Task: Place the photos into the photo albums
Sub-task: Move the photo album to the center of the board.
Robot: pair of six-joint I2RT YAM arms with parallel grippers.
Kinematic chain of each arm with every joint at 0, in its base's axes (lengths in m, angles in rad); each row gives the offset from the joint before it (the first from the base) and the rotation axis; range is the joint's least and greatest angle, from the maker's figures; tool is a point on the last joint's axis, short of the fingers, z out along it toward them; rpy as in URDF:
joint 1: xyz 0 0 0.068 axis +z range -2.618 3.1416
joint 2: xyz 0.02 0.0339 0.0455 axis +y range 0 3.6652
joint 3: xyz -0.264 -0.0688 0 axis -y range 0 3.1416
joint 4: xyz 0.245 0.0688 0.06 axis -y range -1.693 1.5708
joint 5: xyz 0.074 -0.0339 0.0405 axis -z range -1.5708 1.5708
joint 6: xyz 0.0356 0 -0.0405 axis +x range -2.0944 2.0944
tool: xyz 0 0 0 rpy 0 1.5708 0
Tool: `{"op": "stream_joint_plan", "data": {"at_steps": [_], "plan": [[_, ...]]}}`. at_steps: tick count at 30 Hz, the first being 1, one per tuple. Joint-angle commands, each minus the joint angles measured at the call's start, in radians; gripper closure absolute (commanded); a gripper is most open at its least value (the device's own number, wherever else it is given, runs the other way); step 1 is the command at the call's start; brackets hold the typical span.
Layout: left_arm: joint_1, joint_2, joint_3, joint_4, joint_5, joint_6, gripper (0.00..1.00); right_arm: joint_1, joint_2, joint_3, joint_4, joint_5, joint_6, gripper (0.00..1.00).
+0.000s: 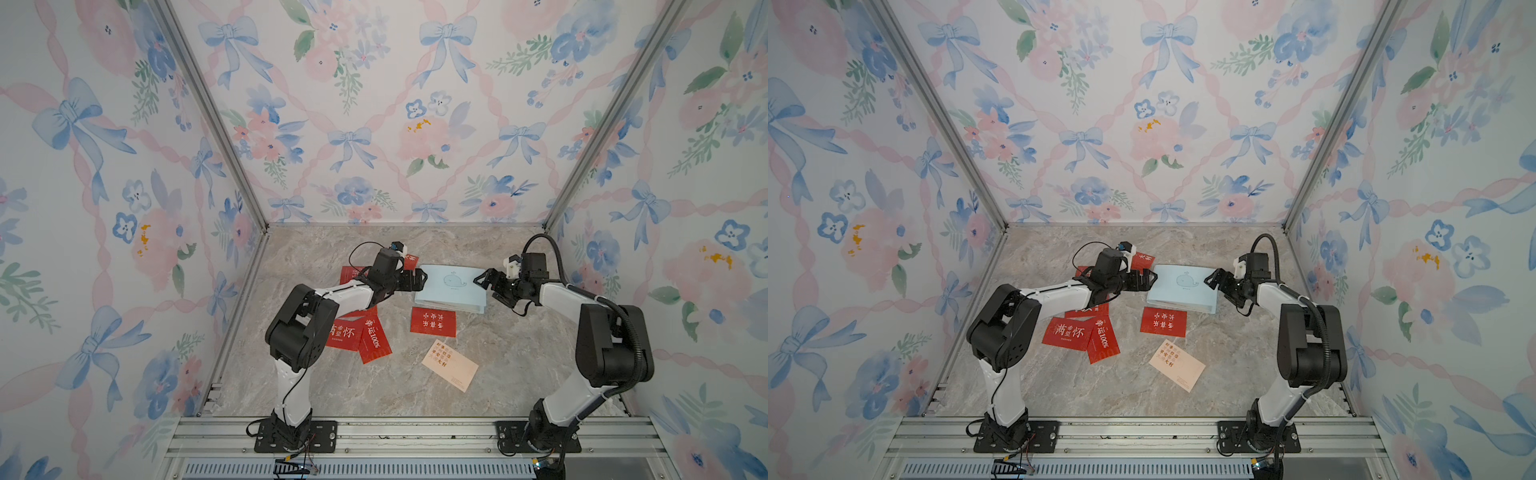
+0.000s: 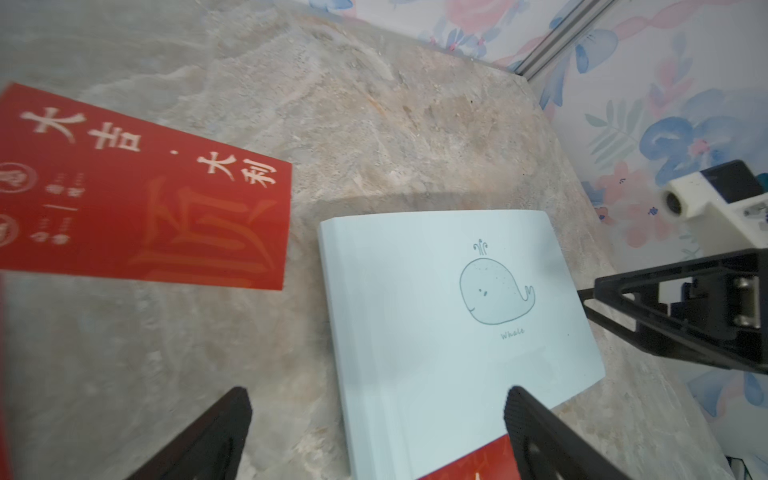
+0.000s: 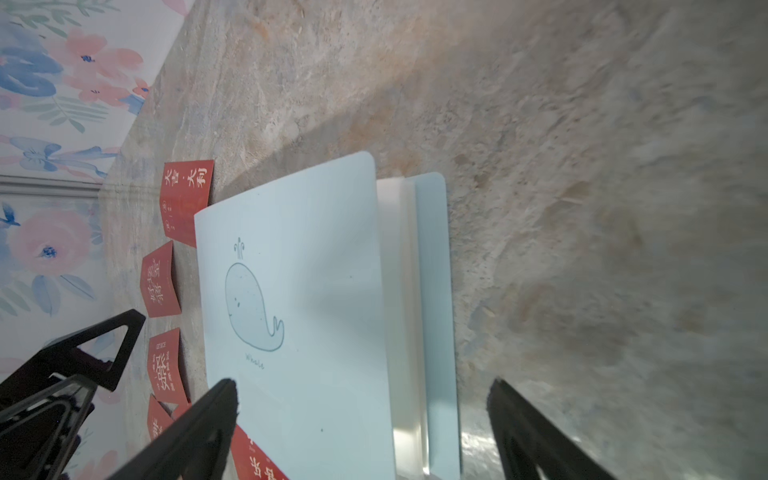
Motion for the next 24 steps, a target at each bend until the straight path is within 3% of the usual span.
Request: {"op": "stream_joint_plan", "data": {"at_steps": [1,7,14,18,24], "plan": [[-0.013,0.099,0.082,-0.014,0.043,-0.057,0.02,0.026,0.025,0.032,-0.035,-0.018,-0.007,0.06],[-0.051,0.251,0.241,-0.027,0.095,-0.079,0.02,0.011,0.022,0.028,-0.037,-0.030,-0.012,0.07],[-0.097,0.332,0.319,-0.034,0.112,-0.096,0.02,-0.021,-0.008,0.006,-0.060,-0.031,-0.036,0.10],[-0.128,0.388,0.406,-0.034,0.166,-0.148,0.02,-0.092,-0.061,-0.033,-0.080,-0.031,-0.038,0.10],[-0.210,0.393,0.418,-0.034,0.158,-0.180,0.02,-0.226,-0.190,-0.088,-0.196,-0.006,-0.092,0.10]]}}
